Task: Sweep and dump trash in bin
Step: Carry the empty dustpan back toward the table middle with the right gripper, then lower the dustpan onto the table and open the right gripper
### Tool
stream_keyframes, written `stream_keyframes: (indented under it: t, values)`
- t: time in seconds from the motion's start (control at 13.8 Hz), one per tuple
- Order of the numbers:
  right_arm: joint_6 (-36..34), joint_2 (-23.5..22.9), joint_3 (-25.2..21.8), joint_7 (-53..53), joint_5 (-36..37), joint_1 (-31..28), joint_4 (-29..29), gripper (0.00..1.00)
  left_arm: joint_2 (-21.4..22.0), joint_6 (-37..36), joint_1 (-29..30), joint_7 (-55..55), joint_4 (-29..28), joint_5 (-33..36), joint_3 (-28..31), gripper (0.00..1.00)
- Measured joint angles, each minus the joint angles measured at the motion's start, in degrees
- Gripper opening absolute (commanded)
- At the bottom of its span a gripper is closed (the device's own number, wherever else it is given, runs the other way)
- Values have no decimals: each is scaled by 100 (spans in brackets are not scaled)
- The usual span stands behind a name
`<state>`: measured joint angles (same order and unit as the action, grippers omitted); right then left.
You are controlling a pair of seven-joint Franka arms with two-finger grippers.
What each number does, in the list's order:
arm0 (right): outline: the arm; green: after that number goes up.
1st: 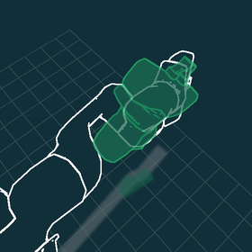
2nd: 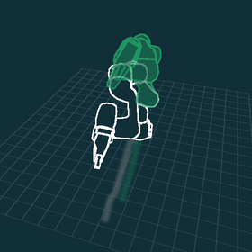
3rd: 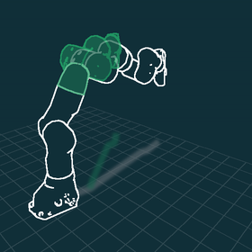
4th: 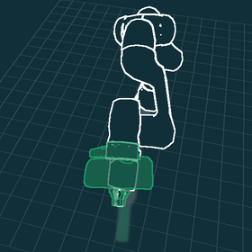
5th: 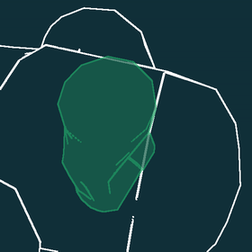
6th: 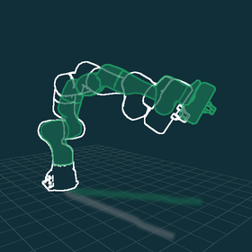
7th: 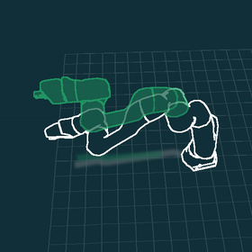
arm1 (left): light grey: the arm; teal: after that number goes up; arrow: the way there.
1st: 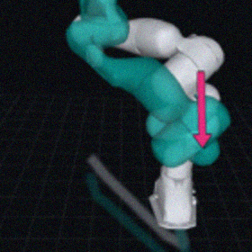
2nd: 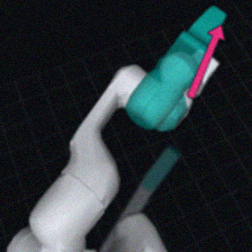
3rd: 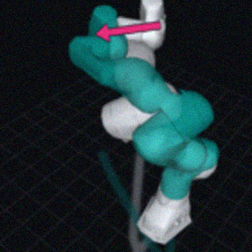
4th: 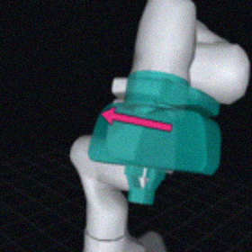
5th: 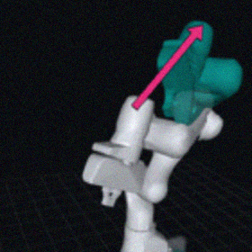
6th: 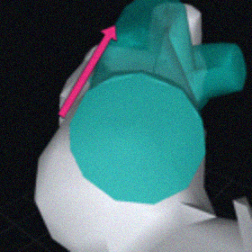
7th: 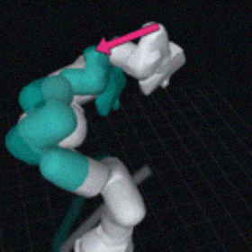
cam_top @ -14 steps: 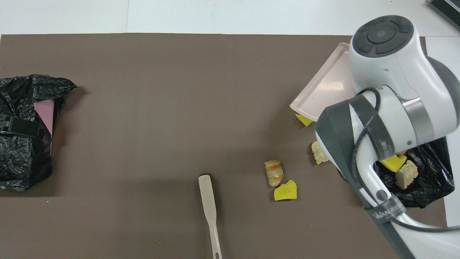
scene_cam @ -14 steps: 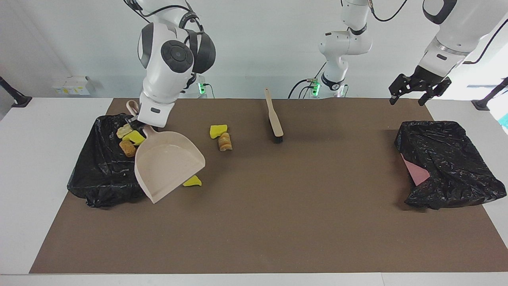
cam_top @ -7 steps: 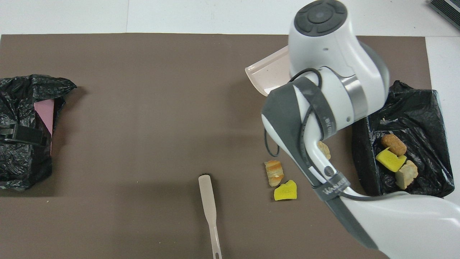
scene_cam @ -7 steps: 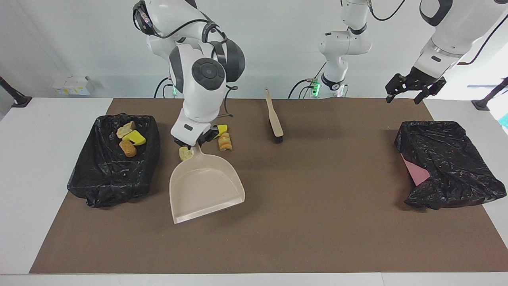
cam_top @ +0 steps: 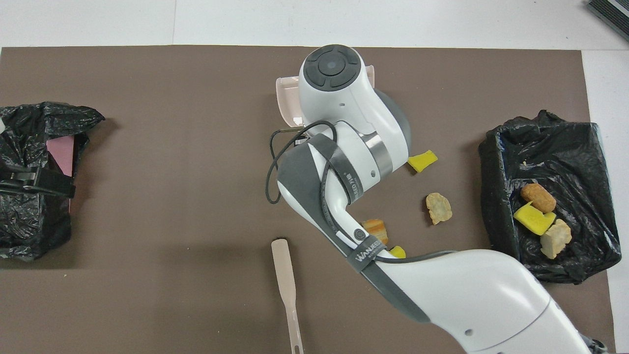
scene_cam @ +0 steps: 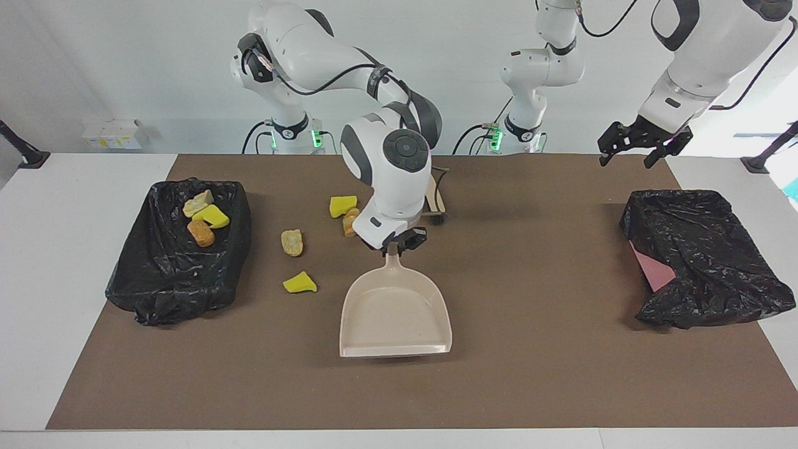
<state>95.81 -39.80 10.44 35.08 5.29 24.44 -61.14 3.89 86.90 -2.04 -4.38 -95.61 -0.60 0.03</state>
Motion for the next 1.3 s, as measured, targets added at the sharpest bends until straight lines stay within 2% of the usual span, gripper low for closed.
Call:
stream_keyframes:
  t: [0.22,0.43,0.8,0.94,1.01,1.3]
  values:
    - [387,-177,3,608,-253,274,29,0,-6,85,0,-61,28,29,0,100]
    - [455,-286,3,650,-423,453,27,0,-76,345,0,-237,82,116,1,100]
    - [780,-477,1,598,-571,527,-159,0,-389,313,0,-264,460,77,-1,100]
    - [905,-476,-2,443,-727,515,-276,14,-532,295,0,-264,590,77,-1,100]
    - [905,-471,-2,388,-740,511,-313,26,-575,295,0,-266,628,77,-3,100]
    - [906,-427,-9,367,-741,473,-359,58,-593,258,0,-293,645,77,-10,100]
